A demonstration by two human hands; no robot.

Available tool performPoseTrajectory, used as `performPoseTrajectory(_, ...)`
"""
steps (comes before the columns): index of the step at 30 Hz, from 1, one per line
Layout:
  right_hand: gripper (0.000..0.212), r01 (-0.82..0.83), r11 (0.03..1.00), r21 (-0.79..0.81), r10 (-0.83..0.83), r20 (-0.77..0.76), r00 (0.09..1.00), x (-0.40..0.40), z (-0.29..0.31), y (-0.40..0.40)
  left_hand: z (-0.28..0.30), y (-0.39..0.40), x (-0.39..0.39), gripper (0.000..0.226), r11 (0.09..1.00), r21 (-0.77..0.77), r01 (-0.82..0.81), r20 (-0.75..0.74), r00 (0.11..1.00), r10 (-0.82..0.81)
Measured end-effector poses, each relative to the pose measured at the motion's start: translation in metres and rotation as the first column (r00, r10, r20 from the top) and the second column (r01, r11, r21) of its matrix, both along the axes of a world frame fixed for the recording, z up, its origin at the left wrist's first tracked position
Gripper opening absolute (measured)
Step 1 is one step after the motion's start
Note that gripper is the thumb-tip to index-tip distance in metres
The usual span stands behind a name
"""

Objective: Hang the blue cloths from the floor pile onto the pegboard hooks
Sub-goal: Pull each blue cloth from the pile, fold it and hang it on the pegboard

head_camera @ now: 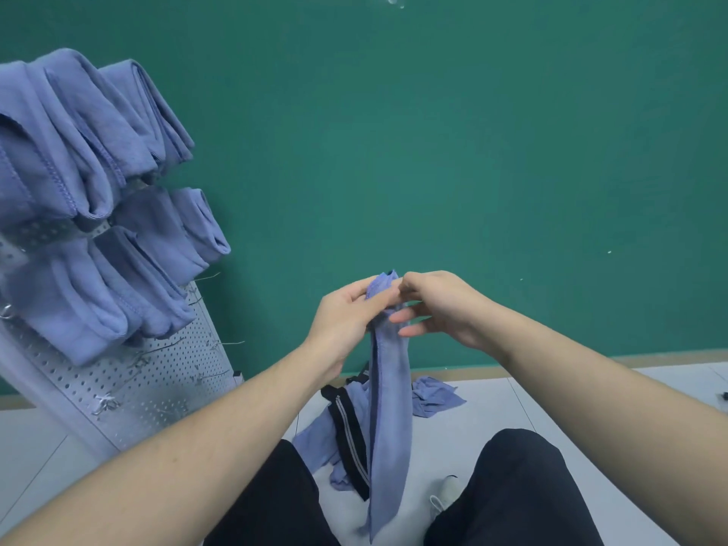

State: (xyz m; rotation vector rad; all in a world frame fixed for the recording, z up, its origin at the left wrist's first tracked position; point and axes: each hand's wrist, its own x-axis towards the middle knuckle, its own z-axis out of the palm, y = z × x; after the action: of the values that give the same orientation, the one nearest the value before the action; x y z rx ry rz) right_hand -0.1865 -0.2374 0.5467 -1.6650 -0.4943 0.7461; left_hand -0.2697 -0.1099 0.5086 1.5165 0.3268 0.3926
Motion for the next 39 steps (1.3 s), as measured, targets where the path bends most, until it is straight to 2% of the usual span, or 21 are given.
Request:
performPoseTrajectory(3, 0.031, -0.090, 0.994, -0.057, 0.092, 0.043, 0.995, -0.001, 0.003, -0.008, -0.003, 0.002, 0.000, 0.022, 0.997, 0.072, -0.041, 0.009, 0.999, 0.040)
performPoseTrajectory(5, 0.022, -0.063, 0.991, -0.116, 0.084, 0.190, 0.978, 0.003, 0.003, -0.015, -0.003, 0.003, 0.000, 0.018, 0.994, 0.110, -0.025, -0.013, 1.000, 0.027)
performPoseTrajectory(8, 0.007, 0.063, 0.992, -0.108, 0.005, 0.538, 0.843, 0.019, -0.004, -0.029, -0.003, 0.004, 0.001, 0.016, 0.985, 0.168, 0.043, -0.058, 0.998, -0.033)
performPoseTrajectory(11, 0.030, -0.046, 0.992, -0.118, 0.115, 0.687, 0.717, 0.027, -0.009, -0.036, -0.001, 0.004, 0.003, 0.015, 0.969, 0.225, 0.103, -0.069, 0.994, -0.090)
performPoseTrajectory(15, 0.035, -0.156, 0.980, -0.120, 0.195, 0.707, 0.680, 0.027, -0.009, -0.035, 0.005, 0.000, 0.004, 0.017, 0.937, 0.310, 0.158, -0.072, 0.987, -0.142)
performPoseTrajectory(18, 0.034, -0.134, 0.977, -0.167, 0.213, 0.682, 0.700, 0.026, -0.011, -0.034, 0.007, 0.000, 0.003, 0.017, 0.920, 0.354, 0.166, -0.062, 0.986, -0.154)
performPoseTrajectory(23, 0.035, -0.058, 0.991, -0.122, 0.125, 0.661, 0.740, 0.026, -0.019, -0.040, 0.010, -0.001, 0.000, 0.012, 0.896, 0.415, 0.158, -0.077, 0.987, -0.138)
performPoseTrajectory(29, 0.030, 0.001, 0.994, -0.109, 0.075, 0.691, 0.719, 0.033, -0.032, -0.055, 0.012, 0.006, -0.007, 0.011, 0.942, 0.323, 0.090, -0.005, 0.996, -0.094)
performPoseTrajectory(33, 0.027, -0.115, 0.969, -0.220, 0.228, 0.606, 0.762, 0.033, -0.030, -0.064, 0.015, 0.013, -0.011, 0.014, 0.951, 0.303, 0.056, 0.037, 0.997, -0.071)
performPoseTrajectory(36, 0.028, -0.161, 0.917, -0.365, 0.368, 0.616, 0.696, 0.037, -0.028, -0.069, 0.015, 0.018, -0.012, 0.015, 0.947, 0.308, 0.086, 0.012, 0.995, -0.095)
performPoseTrajectory(39, 0.015, -0.220, 0.913, -0.343, 0.399, 0.651, 0.646, 0.034, -0.024, -0.070, 0.011, 0.020, -0.015, 0.013, 0.944, 0.307, 0.121, -0.016, 0.992, -0.122)
